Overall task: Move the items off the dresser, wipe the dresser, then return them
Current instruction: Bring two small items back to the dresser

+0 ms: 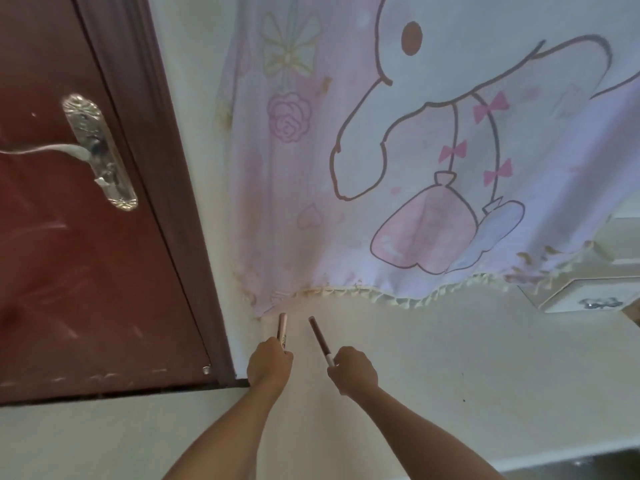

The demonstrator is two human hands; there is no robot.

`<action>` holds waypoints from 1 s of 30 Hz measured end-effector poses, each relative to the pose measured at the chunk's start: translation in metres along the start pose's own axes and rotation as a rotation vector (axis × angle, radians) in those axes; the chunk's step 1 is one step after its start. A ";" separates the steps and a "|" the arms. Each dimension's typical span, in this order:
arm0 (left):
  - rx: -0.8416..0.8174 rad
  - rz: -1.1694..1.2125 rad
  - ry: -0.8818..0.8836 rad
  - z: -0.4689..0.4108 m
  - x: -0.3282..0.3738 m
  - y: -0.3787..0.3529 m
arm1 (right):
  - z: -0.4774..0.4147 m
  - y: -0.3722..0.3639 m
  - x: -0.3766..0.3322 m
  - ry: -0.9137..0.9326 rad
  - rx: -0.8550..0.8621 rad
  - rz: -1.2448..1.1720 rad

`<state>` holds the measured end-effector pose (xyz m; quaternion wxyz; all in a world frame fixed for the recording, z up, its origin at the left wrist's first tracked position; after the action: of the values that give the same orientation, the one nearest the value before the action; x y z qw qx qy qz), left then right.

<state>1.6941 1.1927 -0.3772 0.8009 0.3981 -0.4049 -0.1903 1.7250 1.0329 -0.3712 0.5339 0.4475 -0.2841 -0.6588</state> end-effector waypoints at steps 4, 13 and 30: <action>-0.010 -0.057 -0.006 -0.022 0.005 -0.001 | -0.023 -0.004 -0.013 0.008 -0.019 0.020; 0.010 -0.119 -0.027 -0.043 0.021 -0.002 | -0.060 -0.008 -0.033 0.050 -0.066 0.011; -0.004 -0.107 -0.018 -0.044 0.019 0.003 | -0.063 -0.003 -0.041 0.150 -0.044 0.099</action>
<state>1.7412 1.2037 -0.3813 0.7867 0.4159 -0.3897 -0.2373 1.7810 1.0792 -0.3893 0.5952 0.4691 -0.2507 -0.6024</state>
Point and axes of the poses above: each hand's wrist, its own z-axis away from the middle knuckle, its own y-axis out of the back of the hand, x = y × z, the point moved 6 cm from there along -z, towards the middle knuckle, and after that the axes turned 6 degrees about z, right-handed, at the moved point
